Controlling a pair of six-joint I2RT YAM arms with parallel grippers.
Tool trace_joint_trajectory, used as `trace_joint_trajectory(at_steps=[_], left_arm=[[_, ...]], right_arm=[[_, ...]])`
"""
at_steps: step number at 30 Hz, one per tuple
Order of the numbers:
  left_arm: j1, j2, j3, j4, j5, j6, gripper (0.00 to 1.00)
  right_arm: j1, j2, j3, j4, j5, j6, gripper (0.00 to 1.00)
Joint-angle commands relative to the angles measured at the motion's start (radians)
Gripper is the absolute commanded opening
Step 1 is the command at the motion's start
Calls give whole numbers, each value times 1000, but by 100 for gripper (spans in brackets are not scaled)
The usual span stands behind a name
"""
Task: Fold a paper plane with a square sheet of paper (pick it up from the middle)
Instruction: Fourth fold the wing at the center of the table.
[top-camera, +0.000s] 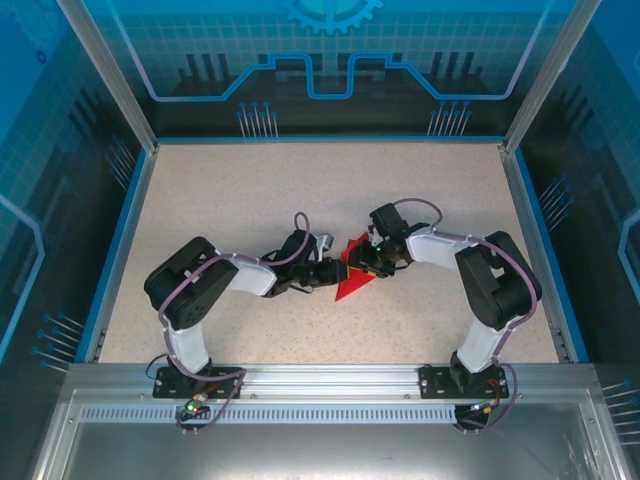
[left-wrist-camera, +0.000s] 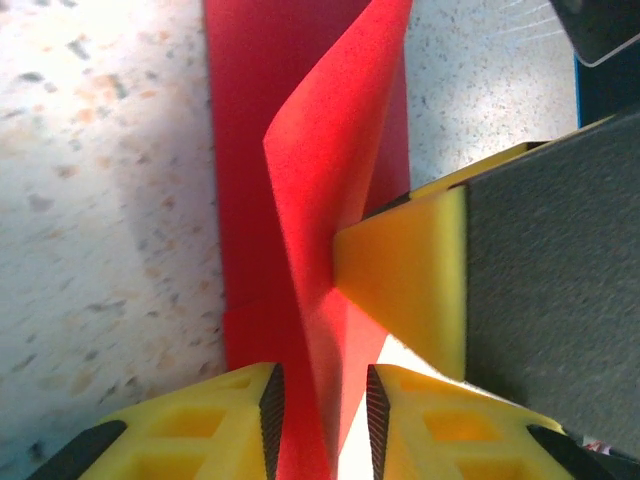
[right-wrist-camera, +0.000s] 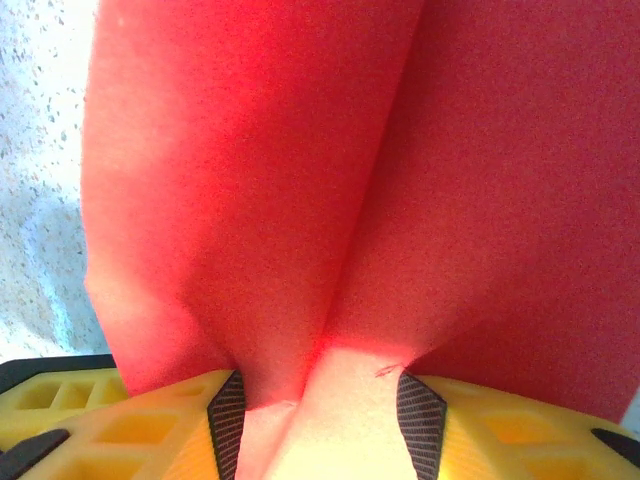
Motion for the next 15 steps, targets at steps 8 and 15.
trace_joint_trajectory(at_steps=[8, 15], left_arm=[[-5, 48, 43, 48, 60, 1, 12], [-4, 52, 61, 20, 83, 23, 4]], right_arm=[[-16, -18, -78, -39, -19, -4, 50], [-38, -96, -99, 13, -87, -114, 47]])
